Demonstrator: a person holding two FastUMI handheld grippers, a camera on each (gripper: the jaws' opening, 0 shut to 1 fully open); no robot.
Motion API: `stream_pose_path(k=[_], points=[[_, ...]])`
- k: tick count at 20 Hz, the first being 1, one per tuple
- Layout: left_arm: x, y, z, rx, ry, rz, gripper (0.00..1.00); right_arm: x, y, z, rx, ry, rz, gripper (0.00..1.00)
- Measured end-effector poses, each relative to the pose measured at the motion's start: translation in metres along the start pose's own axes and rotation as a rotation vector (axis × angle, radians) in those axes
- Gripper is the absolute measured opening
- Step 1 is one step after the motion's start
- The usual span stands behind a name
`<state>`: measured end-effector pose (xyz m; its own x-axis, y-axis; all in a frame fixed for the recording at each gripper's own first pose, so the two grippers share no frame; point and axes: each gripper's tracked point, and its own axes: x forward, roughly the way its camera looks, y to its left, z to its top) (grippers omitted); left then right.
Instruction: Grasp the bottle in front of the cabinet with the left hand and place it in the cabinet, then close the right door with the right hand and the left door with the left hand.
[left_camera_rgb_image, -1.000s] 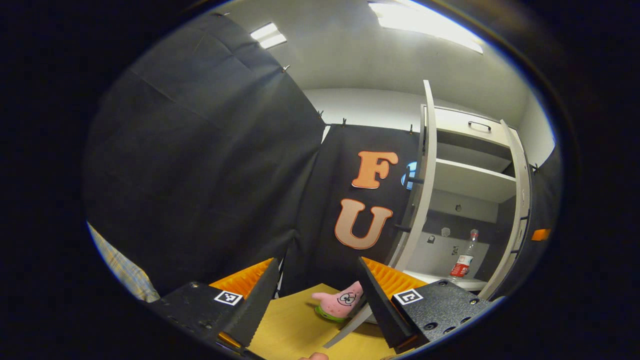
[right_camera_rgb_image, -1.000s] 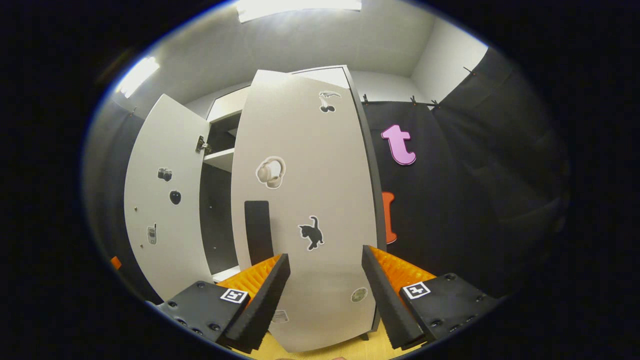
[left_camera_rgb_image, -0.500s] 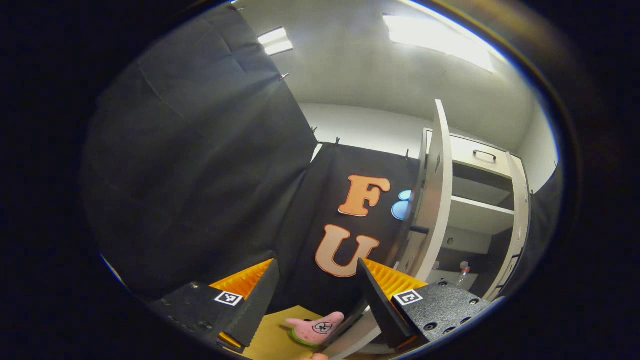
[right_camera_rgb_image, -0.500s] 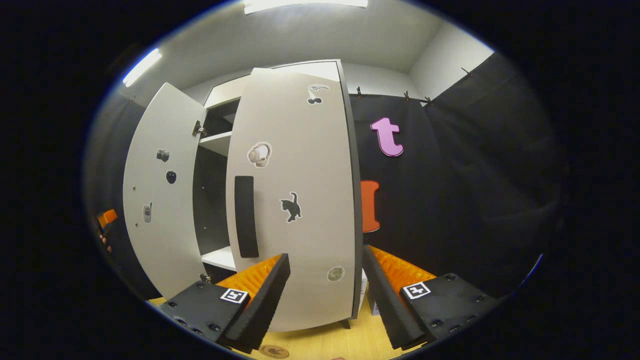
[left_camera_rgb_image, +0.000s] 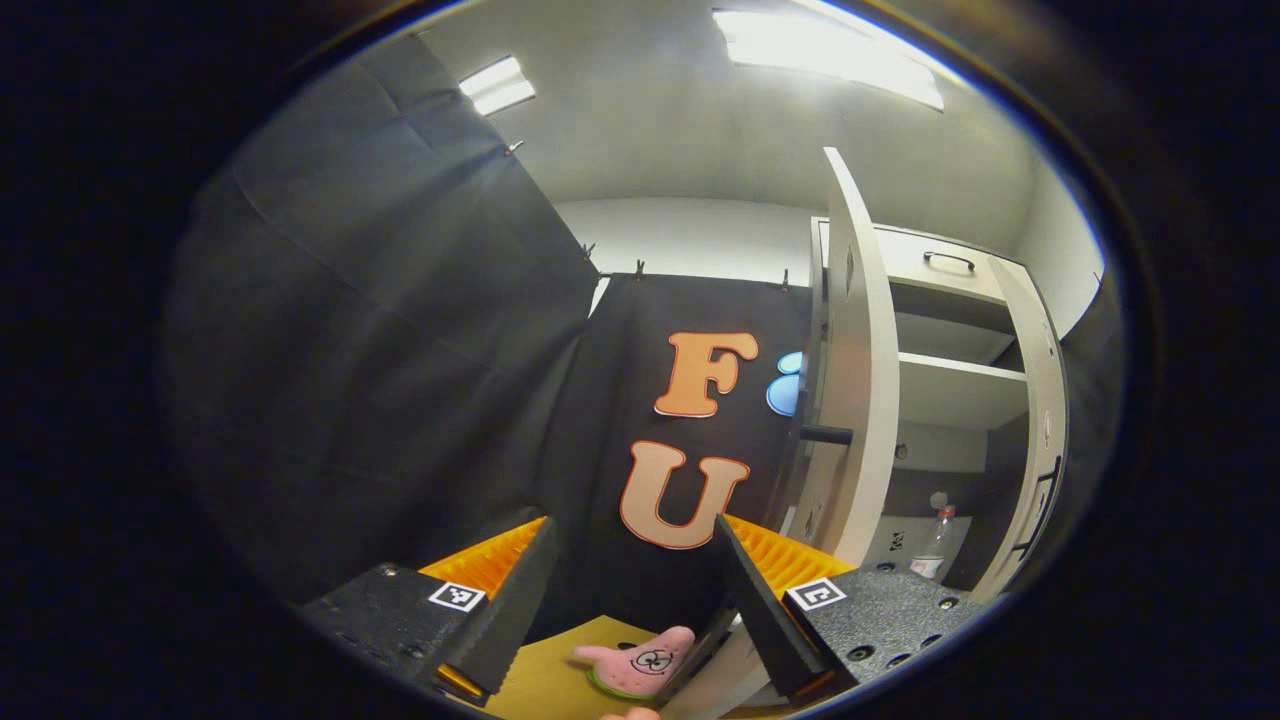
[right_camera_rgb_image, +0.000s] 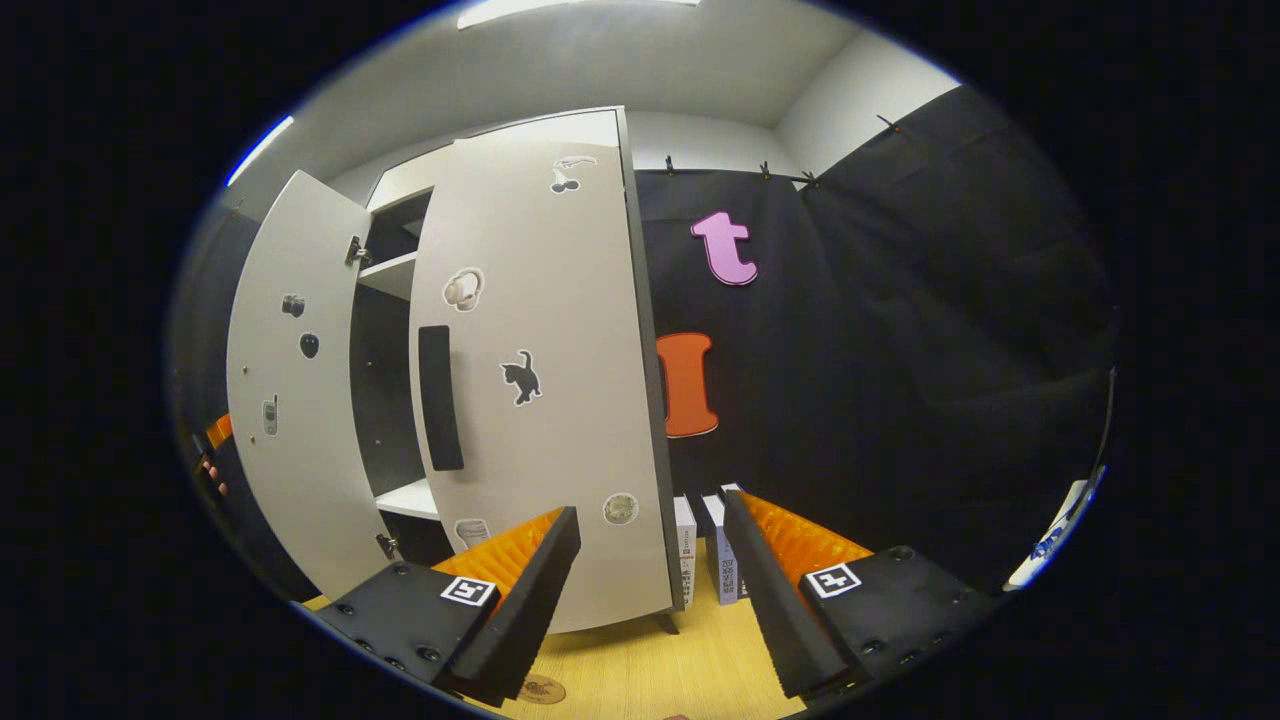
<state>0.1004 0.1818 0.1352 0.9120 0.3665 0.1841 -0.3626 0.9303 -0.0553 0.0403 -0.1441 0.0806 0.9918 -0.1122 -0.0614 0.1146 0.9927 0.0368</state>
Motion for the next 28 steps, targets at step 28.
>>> stream_pose_path(k=[28], points=[[-0.031,-0.199,-0.016,-0.009,0.066,-0.363,0.97,0.01,-0.067,0.008,0.011,-0.03,-0.025,0.96]])
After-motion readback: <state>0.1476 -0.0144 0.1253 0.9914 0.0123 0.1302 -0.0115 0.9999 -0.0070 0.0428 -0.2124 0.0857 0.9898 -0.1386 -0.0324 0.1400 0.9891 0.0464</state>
